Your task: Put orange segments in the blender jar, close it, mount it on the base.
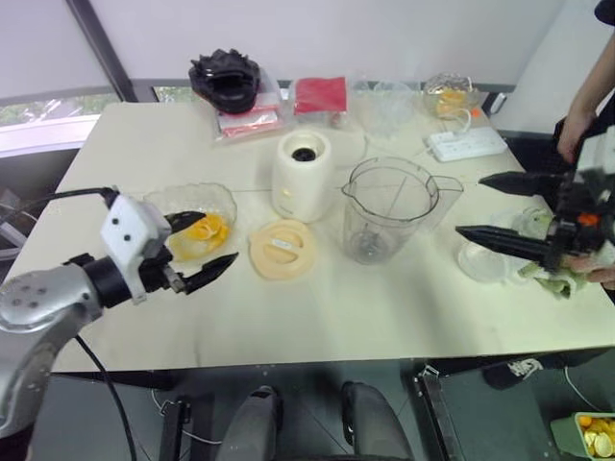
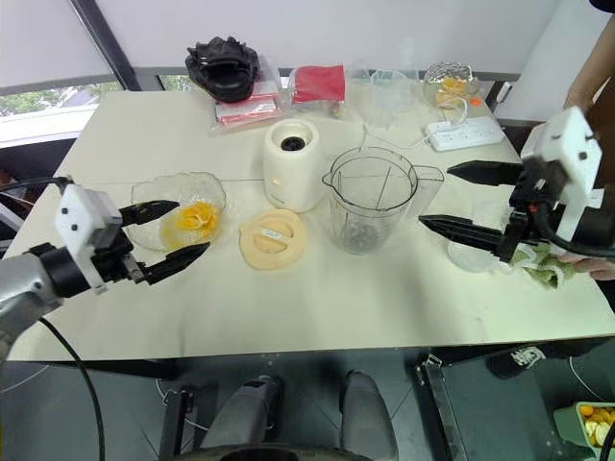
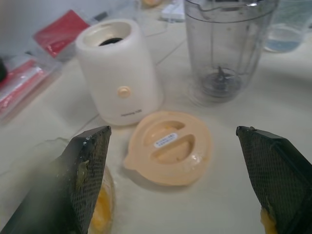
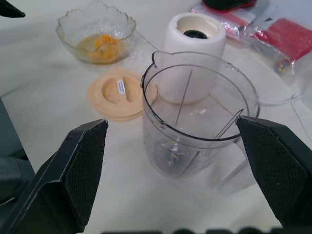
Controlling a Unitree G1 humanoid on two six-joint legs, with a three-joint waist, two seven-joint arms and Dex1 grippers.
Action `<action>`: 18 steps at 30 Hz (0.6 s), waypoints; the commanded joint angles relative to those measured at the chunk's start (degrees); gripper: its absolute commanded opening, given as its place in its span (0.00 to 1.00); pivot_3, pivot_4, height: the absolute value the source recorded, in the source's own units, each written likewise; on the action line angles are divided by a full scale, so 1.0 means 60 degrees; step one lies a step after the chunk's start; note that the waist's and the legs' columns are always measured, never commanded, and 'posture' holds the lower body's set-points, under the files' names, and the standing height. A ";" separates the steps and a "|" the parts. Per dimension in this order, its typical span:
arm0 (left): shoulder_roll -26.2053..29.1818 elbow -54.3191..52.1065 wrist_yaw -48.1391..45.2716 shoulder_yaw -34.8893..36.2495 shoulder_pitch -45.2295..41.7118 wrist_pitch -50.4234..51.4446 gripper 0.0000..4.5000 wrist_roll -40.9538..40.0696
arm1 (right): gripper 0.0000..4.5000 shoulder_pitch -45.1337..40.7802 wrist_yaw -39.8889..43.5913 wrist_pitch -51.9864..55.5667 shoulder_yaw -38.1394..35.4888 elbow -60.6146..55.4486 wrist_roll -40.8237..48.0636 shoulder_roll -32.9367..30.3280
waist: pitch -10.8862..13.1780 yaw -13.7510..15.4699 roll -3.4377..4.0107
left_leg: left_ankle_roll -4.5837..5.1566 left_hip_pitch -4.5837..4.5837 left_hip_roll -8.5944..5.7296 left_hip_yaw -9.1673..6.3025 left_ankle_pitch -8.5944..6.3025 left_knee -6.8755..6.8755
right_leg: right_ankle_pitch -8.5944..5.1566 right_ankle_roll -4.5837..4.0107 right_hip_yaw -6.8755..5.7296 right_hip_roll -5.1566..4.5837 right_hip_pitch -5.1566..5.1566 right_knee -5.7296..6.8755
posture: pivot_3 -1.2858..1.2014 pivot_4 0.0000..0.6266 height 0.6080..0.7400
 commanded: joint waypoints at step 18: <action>0.0630 0.0355 -0.0382 0.0098 0.0155 -0.0428 0.95 0.0558 | 0.98 -0.1033 -0.0979 -0.0455 0.1411 -0.0168 -0.0020 0.0528 | 0.0002 0.0022 0.0000 | 0.0000 -0.0009 0.0002 0.0007 0.0000 0.0004 | 0.0004 -0.0007 0.0002 -0.0001 -0.0007 -0.0003 | 0.52 0.24 1.00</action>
